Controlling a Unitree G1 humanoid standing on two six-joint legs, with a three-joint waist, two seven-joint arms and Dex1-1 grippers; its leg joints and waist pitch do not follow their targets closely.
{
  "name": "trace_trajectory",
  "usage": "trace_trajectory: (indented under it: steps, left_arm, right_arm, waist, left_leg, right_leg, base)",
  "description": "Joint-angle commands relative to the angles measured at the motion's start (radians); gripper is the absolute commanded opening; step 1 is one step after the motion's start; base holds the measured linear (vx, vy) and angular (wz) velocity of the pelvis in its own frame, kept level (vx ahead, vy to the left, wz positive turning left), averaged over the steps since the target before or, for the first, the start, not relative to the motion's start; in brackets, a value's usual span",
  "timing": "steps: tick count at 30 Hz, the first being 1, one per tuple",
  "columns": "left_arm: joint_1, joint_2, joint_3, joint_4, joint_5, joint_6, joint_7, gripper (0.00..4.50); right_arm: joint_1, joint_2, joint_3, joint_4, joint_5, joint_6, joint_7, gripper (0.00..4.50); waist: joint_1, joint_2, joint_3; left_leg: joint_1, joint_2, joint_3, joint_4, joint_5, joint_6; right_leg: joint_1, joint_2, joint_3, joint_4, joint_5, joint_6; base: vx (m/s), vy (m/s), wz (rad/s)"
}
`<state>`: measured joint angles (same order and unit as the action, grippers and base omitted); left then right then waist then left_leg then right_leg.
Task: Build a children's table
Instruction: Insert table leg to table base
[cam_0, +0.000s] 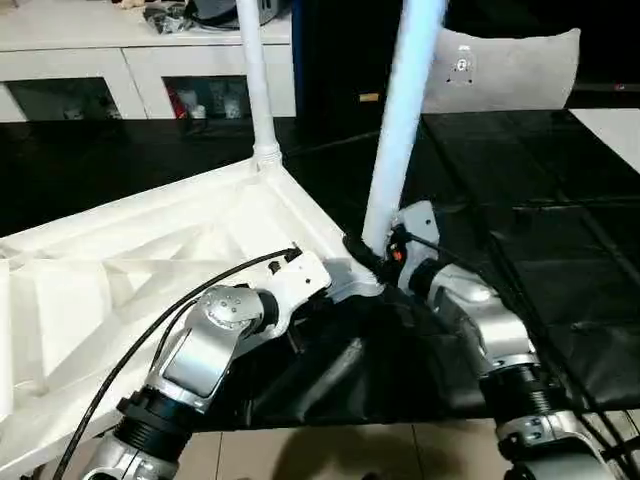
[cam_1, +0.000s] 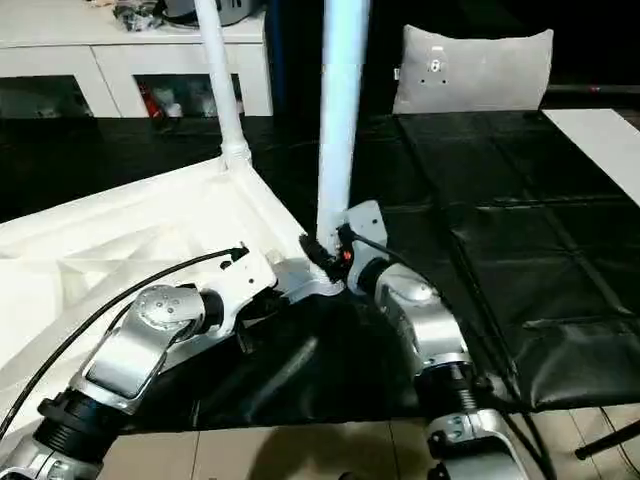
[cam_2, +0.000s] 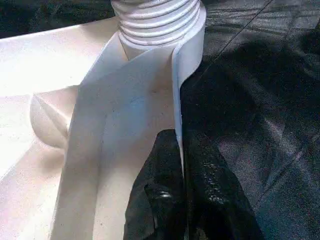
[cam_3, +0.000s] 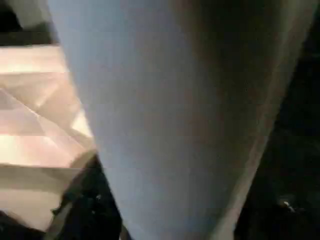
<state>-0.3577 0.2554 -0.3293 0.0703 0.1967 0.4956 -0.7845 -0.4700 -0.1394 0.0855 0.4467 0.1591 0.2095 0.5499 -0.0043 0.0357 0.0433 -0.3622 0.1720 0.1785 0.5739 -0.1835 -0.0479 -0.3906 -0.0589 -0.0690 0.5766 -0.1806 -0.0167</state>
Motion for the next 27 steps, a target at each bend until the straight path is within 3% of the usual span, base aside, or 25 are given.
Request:
trace_trajectory:
  steps: [1, 3, 5, 14, 17, 22, 27]
  left_arm:
    - [-0.010, 0.017, -0.008, -0.022, 0.008, -0.005, 0.005, 0.00]
    - [-0.010, 0.025, -0.007, -0.003, 0.005, -0.022, 0.006, 0.00]
    - [-0.012, 0.040, -0.016, 0.013, 0.013, -0.035, 0.003, 0.00]
    - [-0.028, 0.071, -0.028, 0.032, 0.002, -0.058, -0.021, 0.00]
    - [-0.035, 0.071, -0.034, 0.040, -0.007, -0.065, -0.023, 0.00]
    - [-0.041, 0.074, -0.040, 0.048, -0.018, -0.073, -0.028, 0.00]
    - [-0.038, 0.101, -0.055, 0.082, -0.033, -0.144, -0.076, 0.00]
  right_arm:
    - [0.012, 0.002, 0.020, 0.049, -0.014, 0.012, 0.018, 3.01]
    - [0.017, -0.005, 0.020, 0.050, -0.015, 0.000, 0.032, 3.22]
    - [0.026, -0.014, 0.019, 0.042, -0.015, -0.005, 0.042, 3.42]
    - [0.082, -0.060, -0.003, -0.018, 0.027, 0.019, 0.107, 4.22]
    - [0.094, -0.067, -0.004, -0.038, 0.029, 0.012, 0.117, 4.47]
    - [0.117, -0.079, -0.006, -0.076, 0.040, 0.011, 0.140, 4.47]
    - [0.166, -0.142, -0.001, -0.149, 0.042, -0.037, 0.202, 4.47]
  waist:
    - [0.010, 0.007, -0.049]
    - [0.017, 0.006, -0.058]
    - [0.020, 0.005, -0.056]
    - [0.024, 0.013, -0.054]
    - [0.026, 0.014, -0.055]
    - [0.038, 0.013, -0.057]
    - [0.051, 0.013, -0.058]
  left_leg:
    - [0.004, 0.059, -0.032, -0.073, -0.337, 0.023]
    - [-0.004, 0.057, -0.028, -0.066, -0.252, 0.042]
    - [-0.007, 0.057, -0.025, -0.064, -0.220, 0.060]
    - [-0.002, 0.056, -0.026, -0.064, -0.264, 0.050]
    - [-0.003, 0.056, -0.025, -0.061, -0.237, 0.057]
    - [-0.002, 0.058, -0.023, -0.057, -0.198, 0.069]
    - [-0.002, 0.056, -0.022, -0.055, -0.184, 0.081]
  right_leg:
    - [0.034, -0.086, 0.053, -0.080, -0.329, -0.187]
    - [0.042, -0.086, 0.053, -0.068, -0.214, -0.212]
    - [0.043, -0.085, 0.050, -0.065, -0.175, -0.223]
    - [0.044, -0.083, 0.048, -0.074, -0.249, -0.204]
    - [0.045, -0.084, 0.047, -0.071, -0.230, -0.213]
    - [0.045, -0.083, 0.048, -0.067, -0.201, -0.215]
    - [0.046, -0.083, 0.047, -0.065, -0.184, -0.210]
  base:
    - [0.000, 0.000, 0.00]
    - [0.000, 0.000, 0.00]
    - [0.000, 0.000, 0.00]
    - [0.000, 0.000, 0.00]
    - [0.000, 0.000, 0.00]
    - [0.000, 0.000, 0.00]
    - [0.000, 0.000, 0.00]
